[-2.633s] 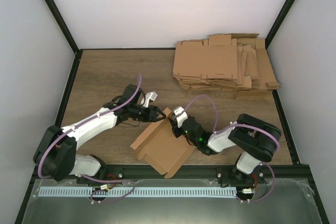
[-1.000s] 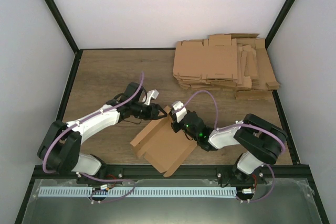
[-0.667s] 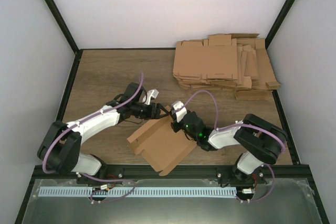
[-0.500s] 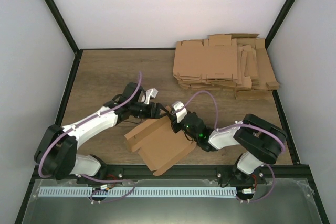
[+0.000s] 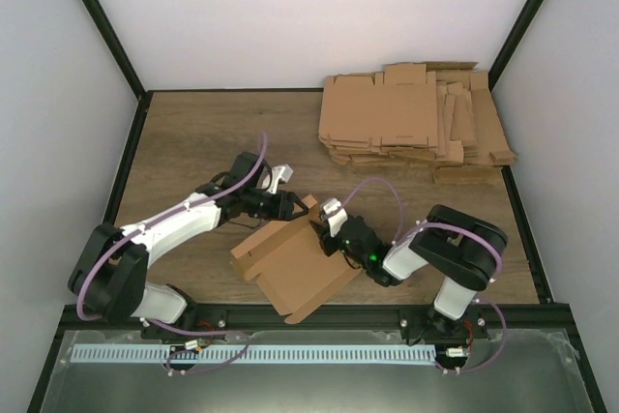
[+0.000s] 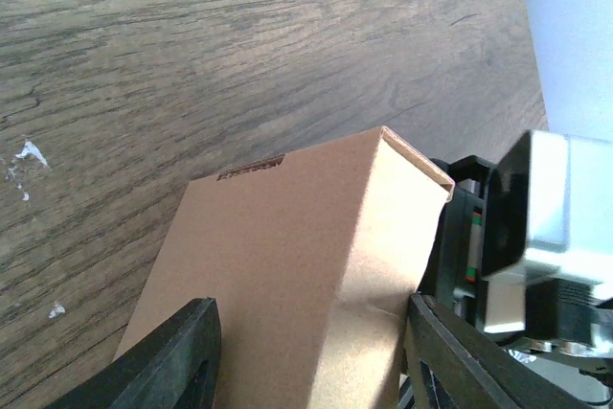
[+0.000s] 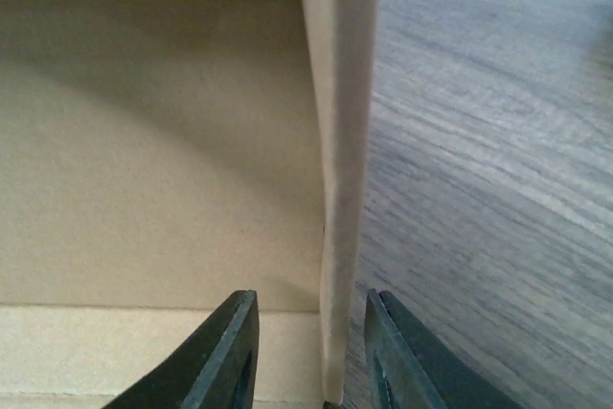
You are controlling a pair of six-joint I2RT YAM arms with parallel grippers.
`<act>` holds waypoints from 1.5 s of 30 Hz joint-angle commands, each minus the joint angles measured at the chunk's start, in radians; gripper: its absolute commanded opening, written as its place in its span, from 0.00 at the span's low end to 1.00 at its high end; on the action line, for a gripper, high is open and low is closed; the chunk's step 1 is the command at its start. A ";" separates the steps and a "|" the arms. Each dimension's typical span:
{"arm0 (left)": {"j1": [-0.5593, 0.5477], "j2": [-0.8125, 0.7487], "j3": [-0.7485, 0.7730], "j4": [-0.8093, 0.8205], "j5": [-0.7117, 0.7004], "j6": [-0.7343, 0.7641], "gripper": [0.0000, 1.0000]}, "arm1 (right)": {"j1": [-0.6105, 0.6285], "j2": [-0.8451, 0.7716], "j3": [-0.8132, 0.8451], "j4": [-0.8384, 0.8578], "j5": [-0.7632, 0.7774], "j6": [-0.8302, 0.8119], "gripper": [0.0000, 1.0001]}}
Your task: Fold the paper box
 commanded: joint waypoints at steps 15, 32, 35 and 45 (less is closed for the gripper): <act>-0.005 -0.017 0.020 -0.014 0.007 0.040 0.60 | -0.001 0.076 0.087 -0.013 0.063 -0.006 0.01; -0.003 -0.385 0.481 -0.465 -0.474 0.153 1.00 | -0.118 -0.230 0.118 -0.348 0.149 0.346 0.01; -0.003 -0.441 0.495 -0.479 -0.506 0.124 1.00 | -0.171 -0.301 0.141 -0.456 0.196 0.461 0.01; -0.003 -0.384 0.582 -0.736 -0.419 0.026 1.00 | -0.231 -0.469 0.136 -0.589 0.296 0.667 0.01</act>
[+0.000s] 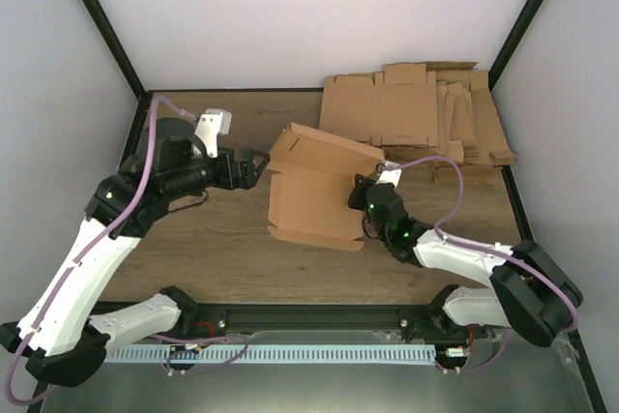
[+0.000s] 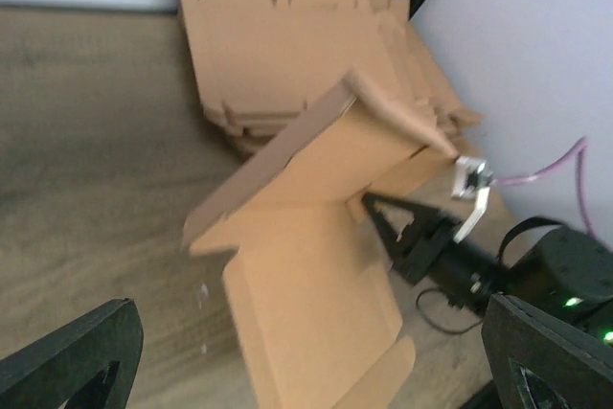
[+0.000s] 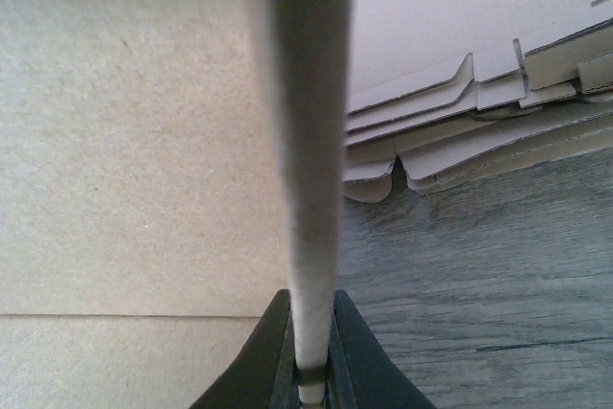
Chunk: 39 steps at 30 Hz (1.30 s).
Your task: Fold the paper box
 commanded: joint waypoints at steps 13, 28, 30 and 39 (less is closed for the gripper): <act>0.081 -0.064 -0.295 -0.089 -0.093 -0.178 1.00 | -0.006 -0.122 -0.008 -0.116 0.105 0.172 0.01; 0.089 -0.079 -0.580 0.451 0.264 -0.157 0.82 | -0.006 -0.110 -0.015 -0.085 0.026 0.180 0.01; 0.089 -0.052 -0.574 0.468 0.274 -0.158 0.75 | -0.006 -0.104 -0.013 -0.080 0.018 0.179 0.01; 0.089 0.025 -0.538 0.492 0.307 -0.188 0.63 | -0.006 -0.094 -0.021 -0.084 0.032 0.175 0.01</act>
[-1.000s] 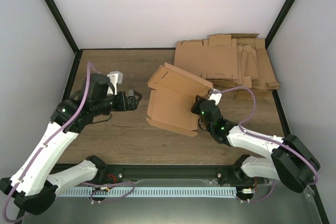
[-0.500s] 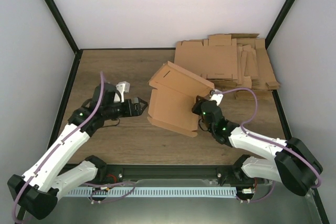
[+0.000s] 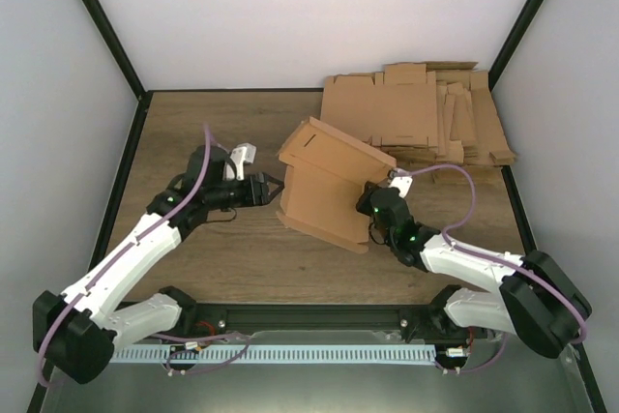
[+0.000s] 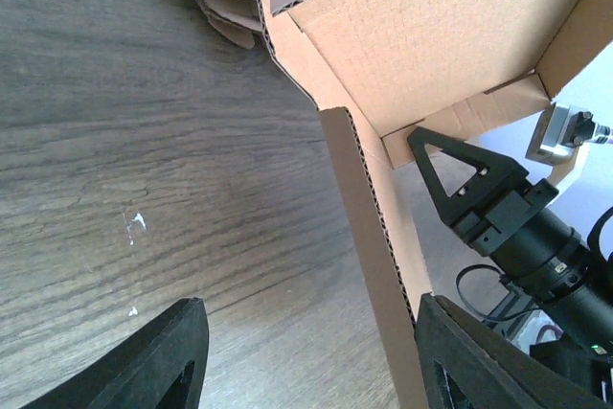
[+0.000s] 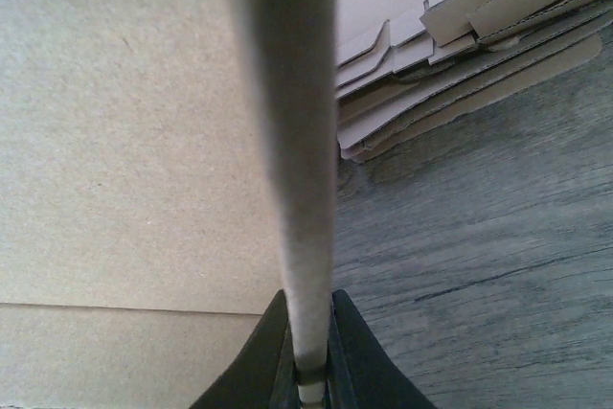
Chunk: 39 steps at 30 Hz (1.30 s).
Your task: Fold the paper box
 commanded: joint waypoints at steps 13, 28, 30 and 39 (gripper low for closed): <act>-0.002 -0.076 -0.051 0.081 0.047 -0.128 0.75 | 0.008 0.042 0.031 0.085 -0.003 -0.021 0.01; -0.046 0.060 -0.002 0.022 -0.011 -0.091 0.10 | 0.009 0.088 0.021 0.137 -0.043 -0.008 0.01; -0.052 0.072 0.043 -0.040 -0.031 -0.062 0.04 | 0.009 0.106 0.028 0.129 -0.061 0.009 0.11; -0.056 0.142 0.404 -0.464 -0.240 0.143 0.04 | 0.038 0.152 -0.061 0.336 -0.312 -0.009 0.65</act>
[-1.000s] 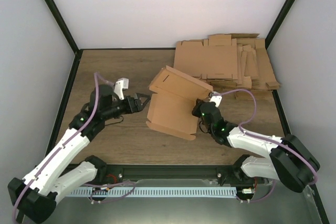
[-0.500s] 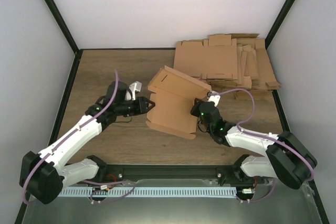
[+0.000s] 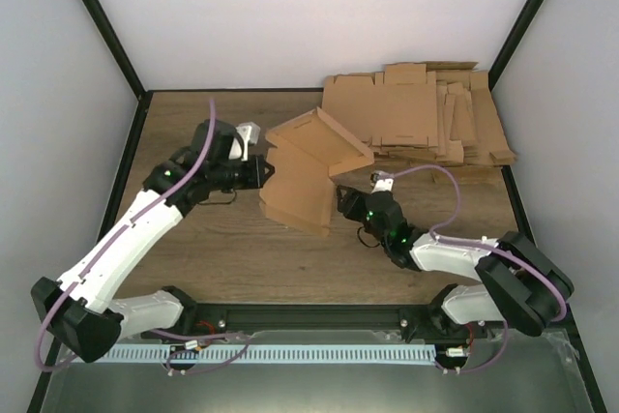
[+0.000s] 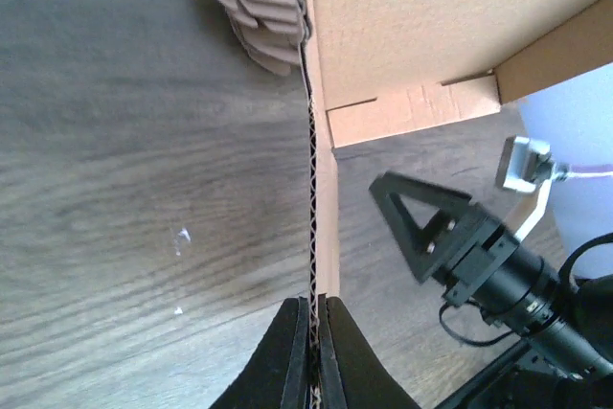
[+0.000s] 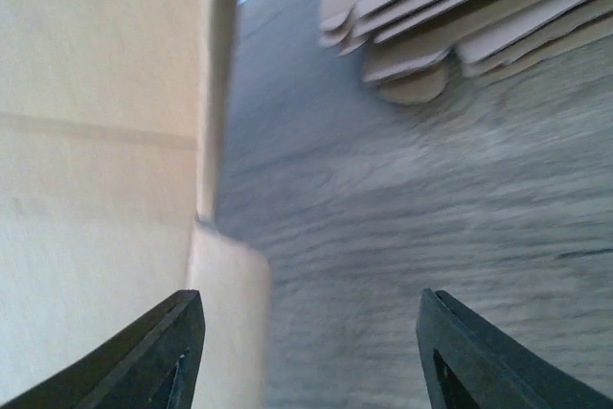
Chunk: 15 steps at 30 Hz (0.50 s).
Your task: Fold the paper box
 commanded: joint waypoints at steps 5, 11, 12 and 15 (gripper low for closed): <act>-0.002 0.069 0.227 -0.324 -0.106 0.148 0.04 | 0.140 -0.003 -0.058 0.101 -0.131 -0.038 0.72; -0.002 0.091 0.279 -0.458 -0.209 0.169 0.04 | 0.154 -0.139 -0.143 0.074 -0.182 -0.071 0.74; -0.002 0.091 0.283 -0.474 -0.222 0.173 0.04 | 0.154 -0.169 -0.155 0.064 -0.192 -0.082 0.75; -0.002 0.094 0.303 -0.515 -0.263 0.176 0.04 | 0.155 -0.253 -0.174 0.000 -0.210 -0.107 0.77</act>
